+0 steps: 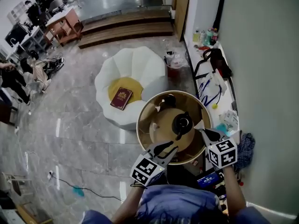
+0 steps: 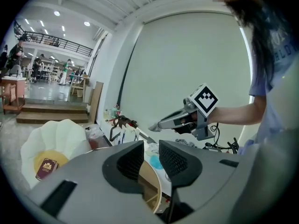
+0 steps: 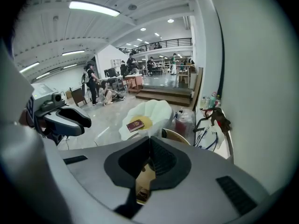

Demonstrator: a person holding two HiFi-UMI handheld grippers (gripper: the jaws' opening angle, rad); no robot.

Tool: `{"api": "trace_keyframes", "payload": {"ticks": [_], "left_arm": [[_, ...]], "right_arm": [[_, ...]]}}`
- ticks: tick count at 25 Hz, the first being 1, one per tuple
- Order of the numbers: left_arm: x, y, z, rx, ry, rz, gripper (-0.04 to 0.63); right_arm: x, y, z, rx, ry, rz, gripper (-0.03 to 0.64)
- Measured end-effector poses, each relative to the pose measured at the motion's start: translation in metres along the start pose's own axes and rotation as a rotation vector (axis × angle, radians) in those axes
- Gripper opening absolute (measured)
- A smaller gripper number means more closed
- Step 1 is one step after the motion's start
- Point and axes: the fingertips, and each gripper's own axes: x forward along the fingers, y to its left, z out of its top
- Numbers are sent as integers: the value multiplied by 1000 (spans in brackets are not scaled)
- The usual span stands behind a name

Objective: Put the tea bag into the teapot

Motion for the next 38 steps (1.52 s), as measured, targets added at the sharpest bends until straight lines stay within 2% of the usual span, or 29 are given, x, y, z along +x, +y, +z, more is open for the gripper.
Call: {"api": "trace_keyframes", "payload": {"ticks": [7,14,21,29,38], "left_arm": [[30,6,4,-15,11,36,109],[54,16,3,-39,20,82,109],[64,29,-9,-75,44,120,109],[65,39,-26,-104,69,145,109],[75,54,-32,-122,72,167,109]], "right_arm": [[59,-20,-10,-112,91,89,17],[119,-26,-39,-227,205,166,17],[174,-34,-79,-389,324,165,17],[207,-31,-102,-722,379,132,17],[234,-33,-119,-870,442,157,18]]}}
